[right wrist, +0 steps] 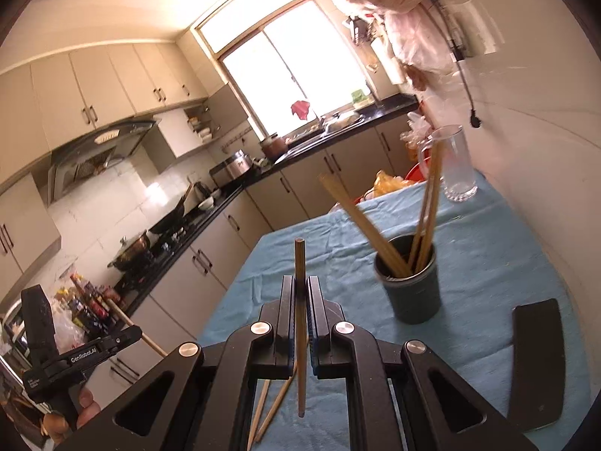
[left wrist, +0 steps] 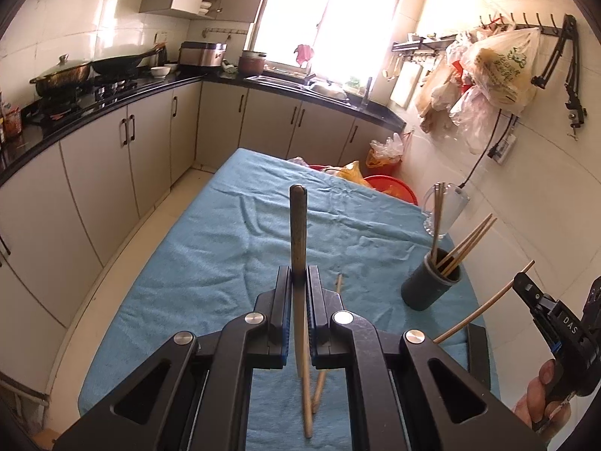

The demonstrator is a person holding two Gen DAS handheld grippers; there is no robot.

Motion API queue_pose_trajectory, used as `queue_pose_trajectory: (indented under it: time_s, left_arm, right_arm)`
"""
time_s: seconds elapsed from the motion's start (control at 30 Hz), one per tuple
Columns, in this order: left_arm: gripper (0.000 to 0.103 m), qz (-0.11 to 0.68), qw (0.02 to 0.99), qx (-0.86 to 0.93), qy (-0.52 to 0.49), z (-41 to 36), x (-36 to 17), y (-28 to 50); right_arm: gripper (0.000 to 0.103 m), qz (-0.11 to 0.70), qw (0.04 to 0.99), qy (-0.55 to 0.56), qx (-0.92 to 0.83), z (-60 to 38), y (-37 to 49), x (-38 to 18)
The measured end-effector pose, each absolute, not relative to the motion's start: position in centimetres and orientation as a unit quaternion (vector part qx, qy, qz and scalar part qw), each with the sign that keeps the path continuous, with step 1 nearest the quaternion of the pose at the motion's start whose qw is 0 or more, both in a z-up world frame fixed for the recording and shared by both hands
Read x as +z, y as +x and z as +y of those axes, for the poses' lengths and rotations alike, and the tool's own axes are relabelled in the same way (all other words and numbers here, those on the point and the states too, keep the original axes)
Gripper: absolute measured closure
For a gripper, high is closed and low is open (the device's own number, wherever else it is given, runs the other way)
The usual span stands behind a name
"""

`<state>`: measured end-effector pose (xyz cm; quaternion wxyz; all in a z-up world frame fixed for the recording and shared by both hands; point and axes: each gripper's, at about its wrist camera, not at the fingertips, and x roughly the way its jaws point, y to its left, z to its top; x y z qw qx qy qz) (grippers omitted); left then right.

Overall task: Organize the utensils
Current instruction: 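Lift both chopsticks upright and carry both tools over the black holder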

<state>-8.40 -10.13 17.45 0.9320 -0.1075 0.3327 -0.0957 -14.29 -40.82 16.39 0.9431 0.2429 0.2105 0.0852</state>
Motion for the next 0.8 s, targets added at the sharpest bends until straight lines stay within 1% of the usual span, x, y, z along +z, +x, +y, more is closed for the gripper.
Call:
queue_pose_trajectory:
  time_s: [0.4, 0.8]
  left_arm:
    - [0.096, 0.346, 0.92, -0.161, -0.091, -15.8, 19.3, -6.5]
    - [0.096, 0.321, 0.92, -0.211, -0.072, -22.5, 23.8, -3.2]
  right_arm:
    - [0.097, 0.172, 0.943, 0.284, 0.035, -47.3, -16.7, 18.1]
    - [0.097, 0.135, 0.946, 0.295, 0.012, -51.3, -17.1, 21.7]
